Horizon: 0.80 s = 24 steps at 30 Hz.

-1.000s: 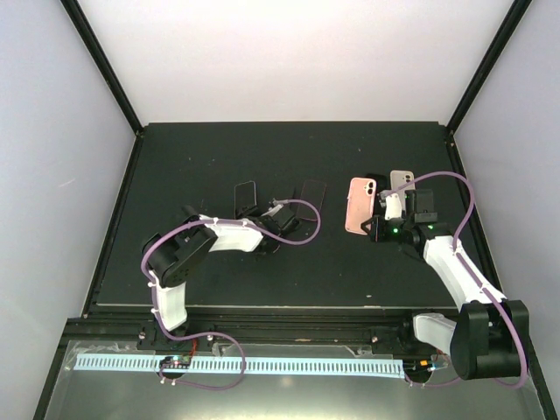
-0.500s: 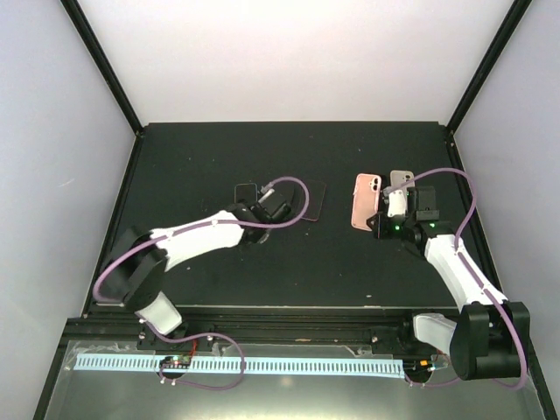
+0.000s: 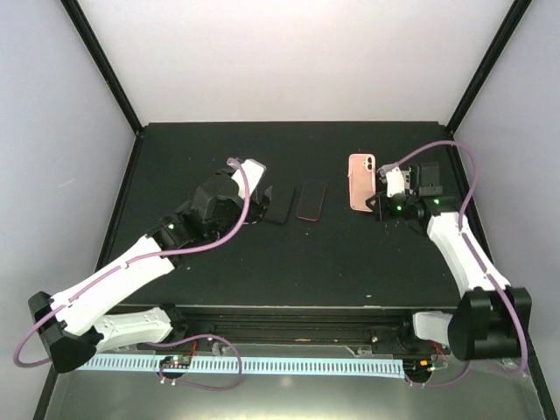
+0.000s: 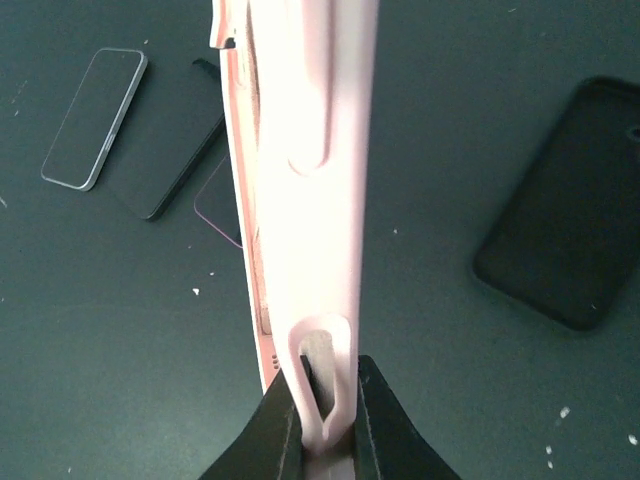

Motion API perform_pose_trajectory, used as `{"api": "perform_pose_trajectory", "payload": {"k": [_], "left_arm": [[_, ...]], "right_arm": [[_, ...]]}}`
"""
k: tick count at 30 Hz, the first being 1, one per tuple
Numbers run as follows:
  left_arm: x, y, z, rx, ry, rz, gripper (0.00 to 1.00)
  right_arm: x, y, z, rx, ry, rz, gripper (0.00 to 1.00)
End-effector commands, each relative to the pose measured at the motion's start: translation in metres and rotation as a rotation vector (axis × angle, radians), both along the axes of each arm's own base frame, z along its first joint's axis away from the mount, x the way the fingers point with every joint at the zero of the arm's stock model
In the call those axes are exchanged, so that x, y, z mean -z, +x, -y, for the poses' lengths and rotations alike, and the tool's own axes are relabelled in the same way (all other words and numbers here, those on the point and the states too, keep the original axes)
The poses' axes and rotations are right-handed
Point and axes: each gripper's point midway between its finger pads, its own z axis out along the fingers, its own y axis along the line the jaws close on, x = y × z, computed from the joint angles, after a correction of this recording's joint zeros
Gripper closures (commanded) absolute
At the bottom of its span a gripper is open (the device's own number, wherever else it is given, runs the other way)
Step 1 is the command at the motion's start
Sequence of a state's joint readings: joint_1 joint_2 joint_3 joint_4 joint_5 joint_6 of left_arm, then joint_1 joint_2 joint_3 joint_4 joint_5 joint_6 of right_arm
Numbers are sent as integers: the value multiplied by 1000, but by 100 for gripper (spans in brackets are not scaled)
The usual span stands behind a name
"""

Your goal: Take the phone out of the phone case

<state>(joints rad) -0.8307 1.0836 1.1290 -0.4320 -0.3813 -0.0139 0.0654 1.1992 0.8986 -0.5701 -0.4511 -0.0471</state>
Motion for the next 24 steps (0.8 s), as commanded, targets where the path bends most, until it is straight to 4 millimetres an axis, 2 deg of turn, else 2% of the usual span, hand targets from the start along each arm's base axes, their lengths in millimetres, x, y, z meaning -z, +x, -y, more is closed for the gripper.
{"api": "perform_pose_trajectory", "payload": {"k": [1, 4, 6, 7, 9, 18, 21, 24], "left_arm": [[21, 7, -23, -94, 106, 53, 16], [-3, -5, -46, -139, 55, 132, 13], [-10, -12, -65, -177, 25, 217, 7], [-8, -13, -69, -191, 24, 232, 6], [-17, -19, -79, -212, 1, 260, 6], [-19, -21, -77, -194, 0, 253, 6], [-17, -20, -76, -191, 5, 249, 6], [-14, -20, -71, -170, 9, 240, 6]], "right_arm": [[10, 8, -10, -94, 14, -88, 98], [31, 15, -16, -121, 40, -198, 96], [44, 22, -16, -111, 46, -246, 96], [51, 25, -16, -103, 48, -267, 96], [64, 32, -17, -87, 55, -302, 95], [101, 60, -26, -63, 129, -439, 92], [109, 69, -26, -40, 130, -471, 82], [116, 73, -17, 11, 83, -489, 73]]}}
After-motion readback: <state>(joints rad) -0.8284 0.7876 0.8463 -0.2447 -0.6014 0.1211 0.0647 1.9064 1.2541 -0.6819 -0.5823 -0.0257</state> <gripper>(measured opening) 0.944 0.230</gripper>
